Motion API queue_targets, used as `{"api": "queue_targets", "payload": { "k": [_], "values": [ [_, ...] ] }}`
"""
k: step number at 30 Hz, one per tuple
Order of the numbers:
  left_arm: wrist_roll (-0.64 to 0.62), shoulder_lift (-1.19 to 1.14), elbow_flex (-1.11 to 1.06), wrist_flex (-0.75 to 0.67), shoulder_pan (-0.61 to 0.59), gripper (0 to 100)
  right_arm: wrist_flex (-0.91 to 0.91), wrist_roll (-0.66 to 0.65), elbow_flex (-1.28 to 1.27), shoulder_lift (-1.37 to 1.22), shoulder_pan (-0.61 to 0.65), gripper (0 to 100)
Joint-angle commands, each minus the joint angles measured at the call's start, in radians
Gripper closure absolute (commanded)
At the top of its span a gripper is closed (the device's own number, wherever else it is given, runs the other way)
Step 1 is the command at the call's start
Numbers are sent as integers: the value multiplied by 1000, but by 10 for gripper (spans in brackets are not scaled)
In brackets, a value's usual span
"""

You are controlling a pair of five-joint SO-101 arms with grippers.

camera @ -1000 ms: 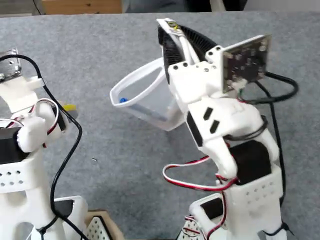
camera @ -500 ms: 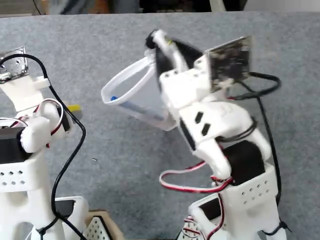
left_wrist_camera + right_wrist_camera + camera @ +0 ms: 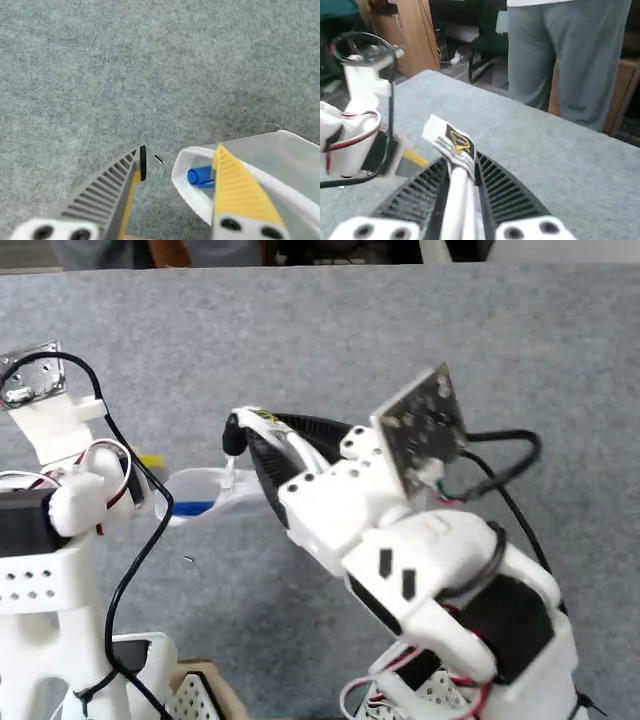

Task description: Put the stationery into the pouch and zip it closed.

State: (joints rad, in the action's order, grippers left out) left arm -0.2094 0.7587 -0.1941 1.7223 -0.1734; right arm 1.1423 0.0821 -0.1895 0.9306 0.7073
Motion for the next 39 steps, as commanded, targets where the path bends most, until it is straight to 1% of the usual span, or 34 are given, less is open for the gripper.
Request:
{"api": "queue_targets", "payload": {
  "k": [1, 4, 6, 12, 20, 25, 28, 33, 36, 39],
  "values": [
    [-8, 14, -1, -23, 7, 769, 5, 12, 70, 36, 15, 987],
    [-5, 14, 1, -21, 7, 769, -14, 11, 96, 39, -17, 987],
    [-3, 14, -1, -15, 15, 769, -75, 11, 87, 39, -60, 987],
    [-3, 14, -7, -14, 16, 769, -258, 11, 51, 27, -215, 987],
    [-3, 14, -7, -14, 16, 769, -387, 11, 51, -53, -488, 987],
    [-3, 15, -7, -12, 16, 769, -437, 9, 51, -96, -600, 987],
    [-3, 15, -2, 5, 16, 769, -433, 9, 38, -119, -621, 987],
    [-3, 17, -1, 6, 16, 769, -431, 12, -67, -124, -614, 987],
    [-3, 15, -4, 5, 16, 769, -382, 12, -101, -124, -560, 987],
    [-3, 15, -4, 2, 16, 769, -318, 12, -99, -122, -459, 987]
  ]
}}
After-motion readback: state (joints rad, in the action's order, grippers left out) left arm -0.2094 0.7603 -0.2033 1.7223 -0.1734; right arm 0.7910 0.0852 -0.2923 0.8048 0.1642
